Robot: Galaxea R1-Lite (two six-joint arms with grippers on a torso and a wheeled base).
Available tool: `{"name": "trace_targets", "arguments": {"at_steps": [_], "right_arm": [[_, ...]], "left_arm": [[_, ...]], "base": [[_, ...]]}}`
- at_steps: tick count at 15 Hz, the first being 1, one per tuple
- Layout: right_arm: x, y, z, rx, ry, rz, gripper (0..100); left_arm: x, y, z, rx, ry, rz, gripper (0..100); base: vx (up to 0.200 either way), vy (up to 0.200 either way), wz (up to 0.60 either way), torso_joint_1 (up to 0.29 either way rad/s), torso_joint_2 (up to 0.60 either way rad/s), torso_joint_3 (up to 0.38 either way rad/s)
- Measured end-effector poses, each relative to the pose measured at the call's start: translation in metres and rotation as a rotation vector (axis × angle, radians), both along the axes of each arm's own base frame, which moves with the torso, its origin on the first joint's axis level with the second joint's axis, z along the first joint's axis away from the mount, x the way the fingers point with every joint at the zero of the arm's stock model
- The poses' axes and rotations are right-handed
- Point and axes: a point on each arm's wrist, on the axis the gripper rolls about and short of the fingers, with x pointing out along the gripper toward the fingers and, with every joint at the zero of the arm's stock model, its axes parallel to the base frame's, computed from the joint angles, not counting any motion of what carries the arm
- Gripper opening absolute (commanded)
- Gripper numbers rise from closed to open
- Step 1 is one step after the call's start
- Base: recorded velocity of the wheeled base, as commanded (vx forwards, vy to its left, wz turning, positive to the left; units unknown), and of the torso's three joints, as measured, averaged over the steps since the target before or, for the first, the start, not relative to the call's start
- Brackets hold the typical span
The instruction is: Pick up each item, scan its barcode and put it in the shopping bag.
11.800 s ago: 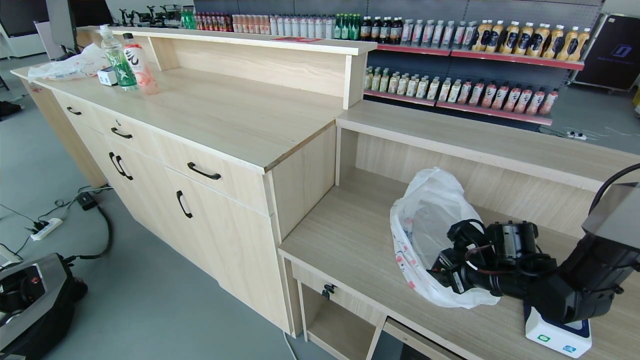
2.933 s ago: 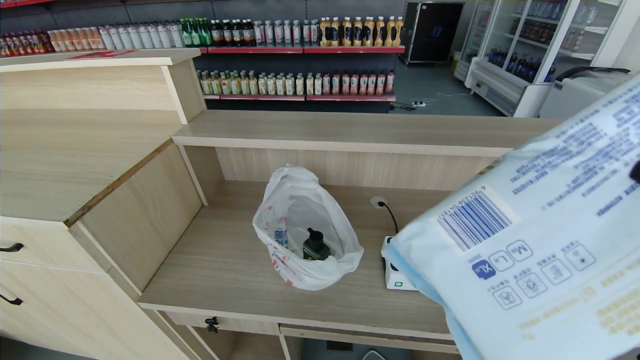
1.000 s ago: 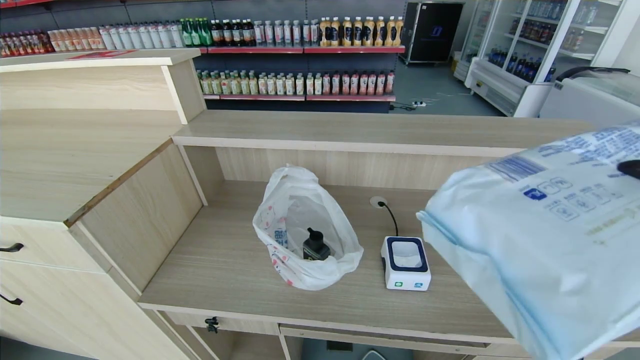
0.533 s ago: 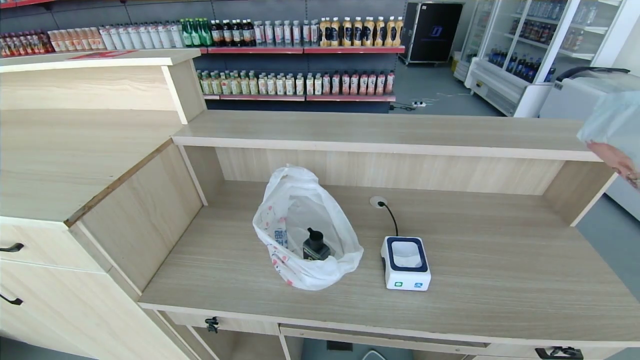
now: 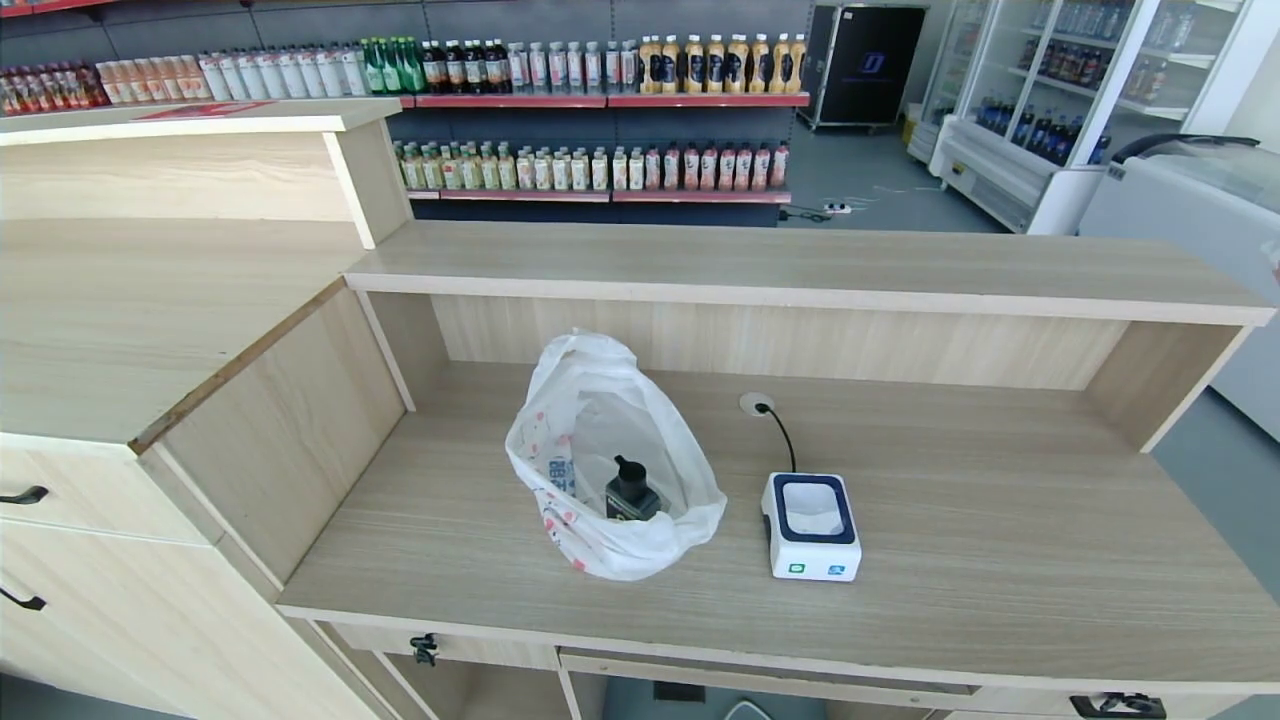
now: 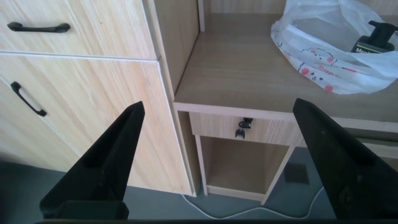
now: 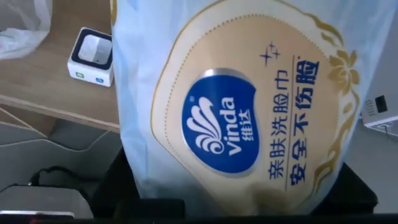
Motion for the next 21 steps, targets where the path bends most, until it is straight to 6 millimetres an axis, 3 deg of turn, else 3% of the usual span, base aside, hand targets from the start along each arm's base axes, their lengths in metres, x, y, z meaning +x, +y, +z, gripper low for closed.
{"name": "trace_targets", "arguments": {"at_steps": [4, 6, 10, 13, 17, 21], "right_arm": [[0.017, 0.014, 0.006, 0.188, 0.074, 0.163, 0], [0.025, 0.02, 0.002, 0.341, 0.179, 0.317, 0], [0.057, 0.016, -0.03, 0.504, 0.405, 0.349, 0], [0.094, -0.002, -0.047, 0.542, 0.487, 0.394, 0], [0.141, -0.041, -0.078, 0.518, 0.526, 0.495, 0], [0.164, -0.069, -0.109, 0.599, 0.594, 0.488, 0]], "left_arm": [[0.0, 0.0, 0.0, 0.0, 0.0, 0.0, 100], [0.0, 0.0, 0.0, -0.001, 0.0, 0.0, 100], [0.0, 0.0, 0.0, 0.0, 0.0, 0.001, 100], [0.0, 0.0, 0.0, -0.001, 0.0, 0.0, 100], [0.0, 0.0, 0.0, -0.001, 0.0, 0.0, 100], [0.0, 0.0, 0.0, 0.0, 0.0, 0.0, 100]], "base": [[0.0, 0.0, 0.6, 0.002, 0.0, 0.004], [0.0, 0.0, 0.0, 0.0, 0.0, 0.0], [0.0, 0.0, 0.0, 0.0, 0.0, 0.0], [0.0, 0.0, 0.0, 0.0, 0.0, 0.0], [0.0, 0.0, 0.0, 0.0, 0.0, 0.0], [0.0, 0.0, 0.0, 0.0, 0.0, 0.0]]}}
